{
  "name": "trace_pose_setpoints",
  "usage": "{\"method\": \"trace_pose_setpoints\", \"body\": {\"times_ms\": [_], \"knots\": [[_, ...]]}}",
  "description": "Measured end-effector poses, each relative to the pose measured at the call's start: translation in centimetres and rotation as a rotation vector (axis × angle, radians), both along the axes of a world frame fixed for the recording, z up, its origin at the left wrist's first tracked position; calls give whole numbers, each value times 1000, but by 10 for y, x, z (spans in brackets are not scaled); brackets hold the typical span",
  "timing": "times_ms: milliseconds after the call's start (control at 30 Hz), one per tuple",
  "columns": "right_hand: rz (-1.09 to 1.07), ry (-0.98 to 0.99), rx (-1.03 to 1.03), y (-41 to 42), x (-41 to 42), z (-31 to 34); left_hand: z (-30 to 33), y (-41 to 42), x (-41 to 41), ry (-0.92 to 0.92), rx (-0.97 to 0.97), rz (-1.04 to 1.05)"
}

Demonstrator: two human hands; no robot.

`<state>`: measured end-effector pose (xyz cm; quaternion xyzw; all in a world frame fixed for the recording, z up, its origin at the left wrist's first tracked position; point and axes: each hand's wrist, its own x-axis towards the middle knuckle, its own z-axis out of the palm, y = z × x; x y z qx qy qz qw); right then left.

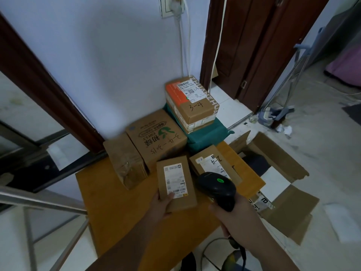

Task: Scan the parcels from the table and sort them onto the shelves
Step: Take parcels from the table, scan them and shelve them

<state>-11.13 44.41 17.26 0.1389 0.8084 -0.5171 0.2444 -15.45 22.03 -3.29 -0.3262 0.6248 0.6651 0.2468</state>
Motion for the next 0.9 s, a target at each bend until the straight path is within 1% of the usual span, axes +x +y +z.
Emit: {"method": "trace_pose_setpoints", "body": {"times_ms": [200,300,333,367,433,500,533,600,667,700,733,800,900], "knots": [[23,9,10,-3,0,1,4,-44,-10,20,-154,-201],[49,6,9,-4,1,1,2,-74,-17,70,-324,-334],[58,11,10,-5,1,1,4,-81,-17,73,-385,-322],[68,18,14,-6,1,2,6,-85,-15,83,-452,-268],[87,30,22,-9,1,3,6,-89,-6,105,-613,-70],[101,41,26,-13,0,3,1,-84,8,66,-662,110],[110,42,31,-14,0,3,-5,-80,16,8,-676,171],[121,29,37,-18,0,1,-13,-67,27,-199,-640,293],[110,5,25,-21,-1,-1,-17,-54,34,-338,-447,468],[110,1,24,-23,-1,-1,-19,-48,35,-352,-350,541],[116,6,30,-24,-2,-1,-24,-46,35,-332,-282,599],[130,29,53,-27,-2,-3,-25,-45,33,-259,-241,590],[129,50,57,-27,-1,-5,-16,-47,25,-141,-351,354]]}}
